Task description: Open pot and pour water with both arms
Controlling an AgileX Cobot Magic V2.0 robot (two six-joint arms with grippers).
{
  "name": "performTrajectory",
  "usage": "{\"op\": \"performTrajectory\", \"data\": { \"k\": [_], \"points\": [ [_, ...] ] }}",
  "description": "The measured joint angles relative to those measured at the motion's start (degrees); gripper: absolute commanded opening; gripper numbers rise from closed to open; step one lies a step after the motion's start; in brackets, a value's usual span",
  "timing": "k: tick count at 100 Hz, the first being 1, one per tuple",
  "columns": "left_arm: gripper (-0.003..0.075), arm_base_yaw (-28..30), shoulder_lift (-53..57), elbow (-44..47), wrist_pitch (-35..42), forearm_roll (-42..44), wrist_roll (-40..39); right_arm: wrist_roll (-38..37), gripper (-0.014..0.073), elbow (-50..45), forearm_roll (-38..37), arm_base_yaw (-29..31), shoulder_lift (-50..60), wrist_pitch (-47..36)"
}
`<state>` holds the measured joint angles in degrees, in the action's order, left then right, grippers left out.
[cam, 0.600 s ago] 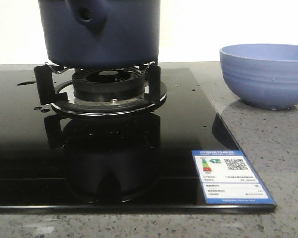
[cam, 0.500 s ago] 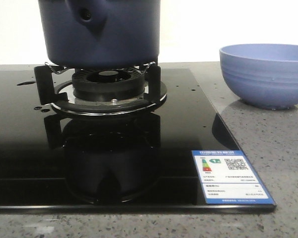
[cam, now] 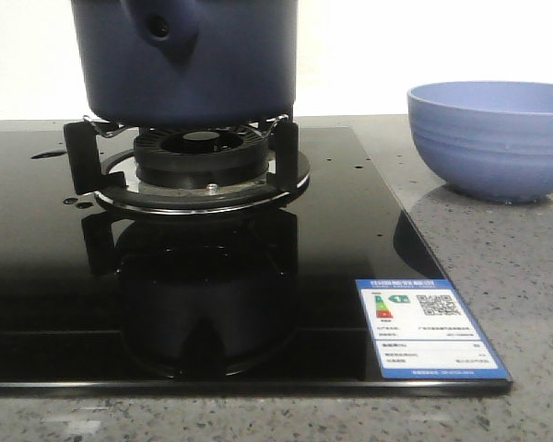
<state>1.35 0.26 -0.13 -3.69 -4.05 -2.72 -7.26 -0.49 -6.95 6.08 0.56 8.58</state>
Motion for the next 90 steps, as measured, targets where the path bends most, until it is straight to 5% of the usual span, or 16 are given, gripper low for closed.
{"op": "performTrajectory", "data": {
  "k": [55, 90],
  "points": [
    [-0.002, 0.0, 0.0, 0.0, 0.0, -0.1, 0.0, 0.0, -0.0052, 0.0, 0.5, 0.0, 0.0, -0.1],
    [-0.002, 0.0, 0.0, 0.0, 0.0, -11.6, 0.0, -0.1, -0.0052, 0.0, 12.0, 0.0, 0.0, -1.6]
  ]
}}
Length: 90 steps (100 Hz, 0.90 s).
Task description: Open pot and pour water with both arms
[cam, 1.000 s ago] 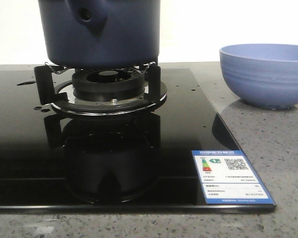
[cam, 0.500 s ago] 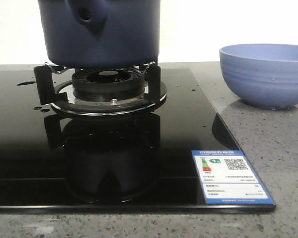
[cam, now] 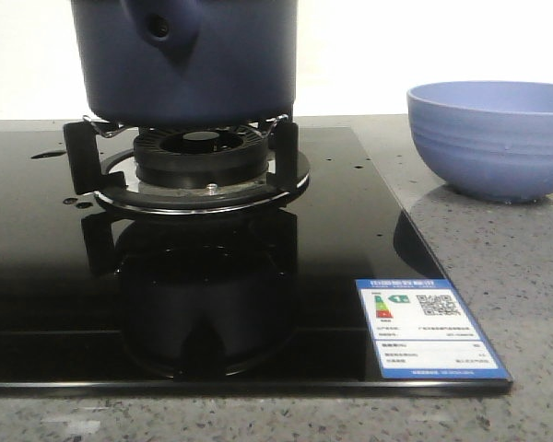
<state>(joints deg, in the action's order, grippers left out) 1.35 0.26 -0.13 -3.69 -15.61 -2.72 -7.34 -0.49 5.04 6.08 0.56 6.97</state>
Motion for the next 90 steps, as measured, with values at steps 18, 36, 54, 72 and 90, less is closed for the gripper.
{"op": "performTrajectory", "data": {
  "k": [18, 36, 54, 72, 90],
  "points": [
    [-0.002, 0.0, 0.0, 0.0, 0.1, -12.6, 0.0, 0.0, -0.0052, 0.0, 11.4, 0.0, 0.0, 0.0],
    [-0.002, 0.0, 0.0, 0.0, 0.4, -22.6, 0.0, 0.0, -0.0051, 0.1, 20.1, 0.0, 0.0, 0.4],
    [-0.002, 0.0, 0.0, -4.3, -6.2, -20.6, 2.7, 1.9, -0.0051, 5.3, 18.8, 0.0, -0.2, 8.5],
    [-0.002, 0.0, -5.5, -17.7, -18.4, -16.4, 15.1, 8.3, -0.0051, 15.6, 17.9, -1.3, -8.0, 16.2],
    [-0.002, -3.4, -12.6, -28.0, -24.0, -15.7, 20.5, 16.4, -0.0051, 24.7, 17.4, -7.9, -17.4, 21.4]
  ]
}}
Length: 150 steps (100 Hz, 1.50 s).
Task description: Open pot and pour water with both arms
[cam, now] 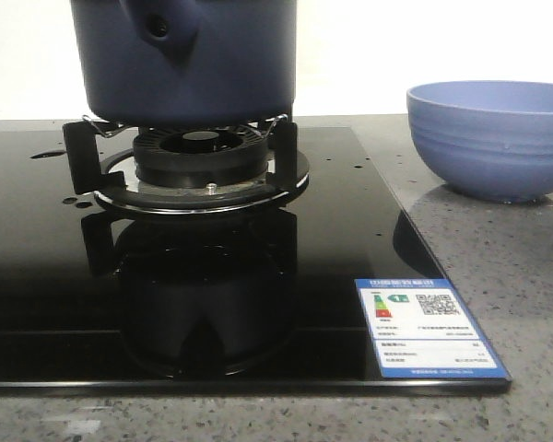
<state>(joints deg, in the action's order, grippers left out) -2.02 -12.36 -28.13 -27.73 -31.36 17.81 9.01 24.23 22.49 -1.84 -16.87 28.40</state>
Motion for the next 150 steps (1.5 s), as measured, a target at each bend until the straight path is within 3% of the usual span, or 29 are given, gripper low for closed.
{"op": "performTrajectory", "data": {
  "k": [10, 19, 26, 36, 43, 51, 86, 96, 114, 150],
  "points": [
    [-0.0017, -3.7, -1.9, -2.8, -0.5, 0.2, 1.4, 3.3, -0.0046, 3.3, -0.5, -3.7, -3.9, 1.7],
    [0.0029, -6.8, -3.1, -4.0, -0.7, 0.3, 2.4, 4.0, 0.0027, 5.5, -0.7, -6.1, -6.3, 2.1],
    [0.0118, -8.8, -3.9, -4.6, -0.7, -0.1, 2.7, 4.2, 0.0168, 6.6, -0.7, -7.4, -7.5, 2.1],
    [0.0299, -11.5, -5.5, -4.8, -0.6, -2.2, 2.8, 4.3, 0.0438, 7.5, -0.7, -8.4, -8.8, 2.1],
    [0.0395, -12.9, -6.8, -4.8, -0.2, -3.3, 2.9, 4.4, 0.0524, 7.9, -0.7, -8.5, -9.3, 2.1],
    [0.0437, -14.3, -8.3, -4.8, 0.5, -4.8, 3.3, 4.5, 0.0523, 8.0, -0.7, -8.6, -9.6, 2.1],
    [0.0396, -20.2, -19.6, -6.7, 7.8, -17.8, 17.5, 4.7, 0.0523, 8.0, -0.7, -8.6, -9.8, 2.1],
    [0.0413, -21.1, -24.6, -9.3, 9.8, -18.8, 20.2, 4.7, 0.0523, 8.0, -0.7, -8.6, -9.8, 2.1],
    [0.0556, -21.4, -34.4, -15.1, 10.7, -19.2, 23.4, 4.7, 0.0523, 8.0, -0.7, -8.6, -9.8, 2.1],
    [0.0561, -21.4, -52.1, -27.3, 9.8, -19.3, 29.8, 4.7, 0.0523, 8.0, -0.7, -8.6, -9.8, 2.1]
  ]
}}
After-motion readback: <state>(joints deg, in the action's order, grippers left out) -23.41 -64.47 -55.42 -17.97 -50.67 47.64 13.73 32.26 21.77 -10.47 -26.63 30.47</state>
